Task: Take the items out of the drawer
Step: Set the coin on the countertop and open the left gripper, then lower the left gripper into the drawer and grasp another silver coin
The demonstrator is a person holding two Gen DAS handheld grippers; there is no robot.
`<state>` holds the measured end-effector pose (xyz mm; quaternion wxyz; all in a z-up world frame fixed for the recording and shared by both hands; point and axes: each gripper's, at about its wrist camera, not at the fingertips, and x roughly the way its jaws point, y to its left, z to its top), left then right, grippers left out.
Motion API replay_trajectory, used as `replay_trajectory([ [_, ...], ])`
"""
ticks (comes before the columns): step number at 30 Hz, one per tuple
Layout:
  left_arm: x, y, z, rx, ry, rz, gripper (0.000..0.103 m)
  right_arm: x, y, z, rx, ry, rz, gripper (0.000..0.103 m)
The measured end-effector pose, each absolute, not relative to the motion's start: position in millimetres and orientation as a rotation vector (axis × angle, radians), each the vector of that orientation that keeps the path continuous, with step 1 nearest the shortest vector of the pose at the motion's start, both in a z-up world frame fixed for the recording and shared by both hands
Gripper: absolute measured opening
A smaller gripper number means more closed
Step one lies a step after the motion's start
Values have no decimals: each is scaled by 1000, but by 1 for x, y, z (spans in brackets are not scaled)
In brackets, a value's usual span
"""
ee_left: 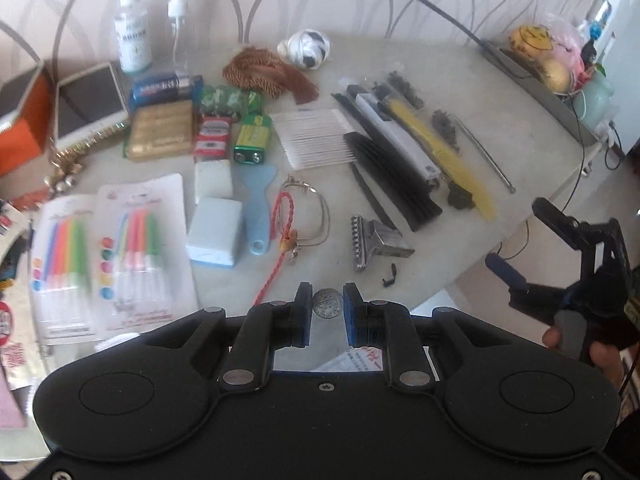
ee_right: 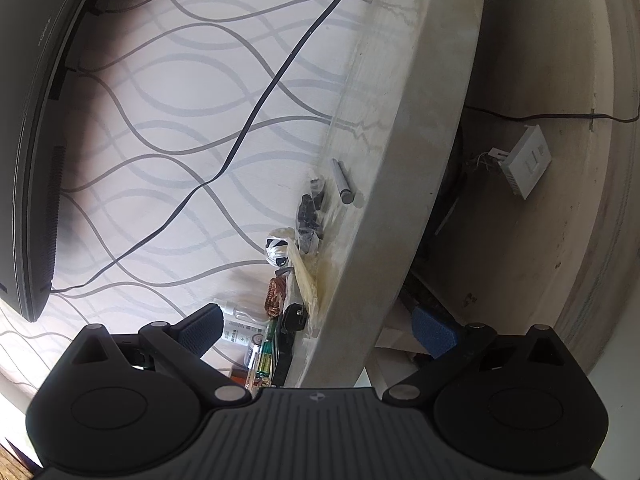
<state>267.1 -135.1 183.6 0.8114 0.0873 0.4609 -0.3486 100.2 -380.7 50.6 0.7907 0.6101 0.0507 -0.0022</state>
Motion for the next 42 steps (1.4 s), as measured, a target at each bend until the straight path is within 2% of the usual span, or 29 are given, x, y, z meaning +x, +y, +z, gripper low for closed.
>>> replay_trajectory([
  [4,269,-113,190,175,984,-743,17,101,-381,50,1316,109,0,103],
  [6,267,-106,193,167,976,-742,22,101,-381,50,1318,109,2,103],
  [11,252,-84,200,146,960,-759,25,101,-382,50,1322,107,4,103],
  [15,229,-61,196,237,1015,-784,30,99,-381,49,1324,103,-2,103],
  [29,215,33,73,241,1544,-262,32,99,-378,51,1296,123,-11,103],
  [38,220,52,48,18,1680,-57,32,99,-378,51,1301,120,-9,103],
  [40,220,51,45,-14,1680,-33,36,99,-378,51,1304,121,-5,103],
  [42,220,47,45,-12,1671,-20,46,99,-378,50,1309,119,-3,103],
])
